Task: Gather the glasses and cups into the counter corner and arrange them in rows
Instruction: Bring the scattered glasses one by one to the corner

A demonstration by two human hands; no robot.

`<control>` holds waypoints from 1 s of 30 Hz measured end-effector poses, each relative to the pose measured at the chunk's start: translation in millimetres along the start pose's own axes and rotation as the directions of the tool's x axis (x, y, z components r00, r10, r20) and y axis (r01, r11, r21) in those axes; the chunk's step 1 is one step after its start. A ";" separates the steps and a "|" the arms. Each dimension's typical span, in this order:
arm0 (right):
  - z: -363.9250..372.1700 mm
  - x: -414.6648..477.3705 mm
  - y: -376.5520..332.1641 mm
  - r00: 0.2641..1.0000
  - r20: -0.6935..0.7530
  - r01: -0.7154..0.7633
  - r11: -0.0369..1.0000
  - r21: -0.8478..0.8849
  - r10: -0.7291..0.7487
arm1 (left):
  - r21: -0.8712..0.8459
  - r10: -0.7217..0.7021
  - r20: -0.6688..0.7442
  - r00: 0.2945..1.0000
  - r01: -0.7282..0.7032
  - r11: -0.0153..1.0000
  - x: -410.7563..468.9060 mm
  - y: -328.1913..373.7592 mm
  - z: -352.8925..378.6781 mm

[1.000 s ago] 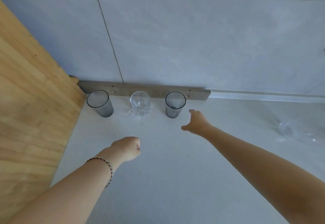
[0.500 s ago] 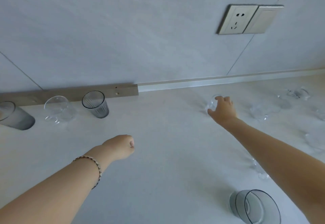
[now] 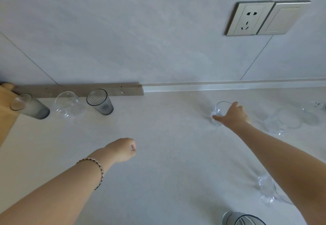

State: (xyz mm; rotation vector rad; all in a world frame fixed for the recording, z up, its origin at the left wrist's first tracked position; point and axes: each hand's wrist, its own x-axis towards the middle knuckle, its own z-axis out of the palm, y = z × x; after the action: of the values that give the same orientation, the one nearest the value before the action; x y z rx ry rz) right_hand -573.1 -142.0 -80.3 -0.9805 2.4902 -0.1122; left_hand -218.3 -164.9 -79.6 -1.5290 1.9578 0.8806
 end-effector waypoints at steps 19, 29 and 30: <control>84.4 -41.0 -231.3 0.739 0.265 0.658 0.748 -0.085 -0.620 | -0.162 -0.187 -0.041 0.982 0.178 0.971 -5.0 -116.4 -4.8; 85.9 -72.5 -182.7 0.823 0.245 0.547 0.830 -0.105 -0.512 | -0.165 -0.156 -0.052 0.986 0.146 0.976 -22.0 -137.1 3.0; 86.3 -80.4 -166.7 0.834 0.276 0.525 0.841 -0.132 -0.477 | -0.154 -0.138 -0.060 0.989 0.128 0.980 -23.3 -136.7 2.2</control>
State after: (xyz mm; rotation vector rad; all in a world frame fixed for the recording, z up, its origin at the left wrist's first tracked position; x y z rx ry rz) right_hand -378.9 -204.7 -86.6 -1.6248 2.0008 0.0923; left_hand -80.0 -170.0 -89.3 -1.7765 1.8475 0.9462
